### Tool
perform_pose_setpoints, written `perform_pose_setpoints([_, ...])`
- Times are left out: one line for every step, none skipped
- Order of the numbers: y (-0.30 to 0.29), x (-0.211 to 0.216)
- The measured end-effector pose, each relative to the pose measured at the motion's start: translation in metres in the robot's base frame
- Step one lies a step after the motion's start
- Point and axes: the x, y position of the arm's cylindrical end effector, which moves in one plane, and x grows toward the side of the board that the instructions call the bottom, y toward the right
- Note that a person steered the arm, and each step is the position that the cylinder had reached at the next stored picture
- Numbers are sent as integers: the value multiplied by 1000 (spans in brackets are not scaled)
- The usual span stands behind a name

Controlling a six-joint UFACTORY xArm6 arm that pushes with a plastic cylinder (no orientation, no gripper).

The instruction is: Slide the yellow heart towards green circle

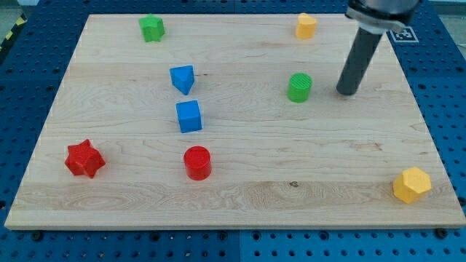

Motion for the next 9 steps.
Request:
perform_pose_setpoints([0, -53])
perform_pose_setpoints([0, -86])
perform_pose_setpoints([1, -134])
perform_pose_setpoints([-12, -190])
perform_pose_setpoints([-46, -181])
perform_pose_setpoints([-51, -160])
perform_pose_setpoints([-62, -139])
perform_pose_setpoints([-79, -140])
perform_pose_setpoints([-82, -124])
